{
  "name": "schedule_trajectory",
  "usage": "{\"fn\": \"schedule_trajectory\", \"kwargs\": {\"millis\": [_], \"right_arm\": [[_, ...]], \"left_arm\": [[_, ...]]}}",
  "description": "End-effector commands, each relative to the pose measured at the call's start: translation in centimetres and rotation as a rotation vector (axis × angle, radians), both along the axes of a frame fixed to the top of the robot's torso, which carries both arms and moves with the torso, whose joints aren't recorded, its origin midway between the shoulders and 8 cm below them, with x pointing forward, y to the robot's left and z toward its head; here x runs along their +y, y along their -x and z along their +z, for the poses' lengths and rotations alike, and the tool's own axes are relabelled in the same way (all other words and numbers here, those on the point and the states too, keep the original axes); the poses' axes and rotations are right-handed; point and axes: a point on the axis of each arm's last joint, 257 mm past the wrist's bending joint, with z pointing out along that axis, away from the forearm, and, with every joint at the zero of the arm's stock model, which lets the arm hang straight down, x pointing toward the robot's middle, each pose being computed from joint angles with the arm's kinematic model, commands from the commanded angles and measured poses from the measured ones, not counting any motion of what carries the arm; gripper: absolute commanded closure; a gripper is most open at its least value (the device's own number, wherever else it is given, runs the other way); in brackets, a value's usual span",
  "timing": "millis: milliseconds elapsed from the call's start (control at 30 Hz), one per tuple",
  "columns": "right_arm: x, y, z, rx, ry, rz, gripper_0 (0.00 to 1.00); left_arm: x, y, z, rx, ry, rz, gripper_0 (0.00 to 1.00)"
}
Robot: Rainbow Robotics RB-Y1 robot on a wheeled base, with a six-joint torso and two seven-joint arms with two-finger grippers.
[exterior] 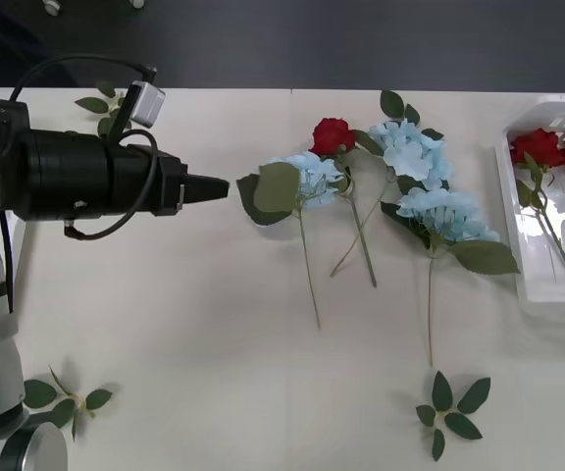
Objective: Put the red flowers into the right box and the blue flowers into the left box
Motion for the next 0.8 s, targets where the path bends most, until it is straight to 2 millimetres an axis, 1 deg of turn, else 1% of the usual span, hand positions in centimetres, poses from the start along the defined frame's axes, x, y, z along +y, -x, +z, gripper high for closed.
{"fn": "schedule_trajectory", "kwargs": {"millis": [33,100,133,167,233,267,367,433,500,533,567,633,700,800], "right_arm": [[-2.9,-1.2,-0.1,0.051,0.123,-0.022,1.00],[-4.2,-1.3,-1.0,0.103,0.165,-0.039,1.00],[-5.0,-1.4,-1.9,0.139,0.197,-0.051,1.00],[-5.4,-1.4,-2.3,0.157,0.213,-0.058,1.00],[-7.0,-1.6,-4.0,0.216,0.280,-0.086,1.00],[-7.5,-1.7,-4.7,0.238,0.306,-0.096,1.00],[-9.8,-1.5,-7.5,0.307,0.399,-0.142,1.00],[-10.9,-1.3,-8.7,0.339,0.444,-0.164,1.00],[-12.6,-0.9,-10.1,0.373,0.496,-0.199,1.00],[-13.1,-0.8,-10.5,0.382,0.513,-0.209,1.00],[-14.0,-0.8,-11.1,0.389,0.544,-0.227,1.00],[-14.8,-0.7,-12.3,0.403,0.555,-0.260,1.00],[-15.0,-0.6,-13.3,0.421,0.535,-0.288,1.00],[-15.3,-0.3,-14.1,0.441,0.518,-0.327,1.00]], "left_arm": [[0.6,-0.7,-0.5,0.102,0.002,0.141,0.00],[0.8,-1.0,-1.3,0.140,-0.013,0.188,0.00],[1.0,-1.1,-1.9,0.166,-0.023,0.219,0.00],[1.0,-1.2,-2.2,0.178,-0.025,0.232,0.00],[1.1,-1.4,-2.8,0.211,-0.034,0.278,0.00],[1.0,-1.4,-3.2,0.227,-0.038,0.294,0.00],[0.4,-1.5,-3.8,0.275,-0.030,0.345,0.00],[0.2,-1.5,-4.1,0.304,-0.019,0.374,0.00],[-0.3,-1.5,-4.3,0.341,0.012,0.412,0.00],[-0.3,-1.6,-4.3,0.347,0.016,0.422,0.00],[-0.5,-1.5,-4.7,0.360,0.011,0.437,0.00],[-0.8,-1.4,-5.2,0.368,-0.004,0.452,0.00],[-1.2,-1.5,-5.6,0.371,-0.015,0.474,0.00],[-1.8,-1.6,-6.0,0.383,-0.014,0.506,0.00]]}}
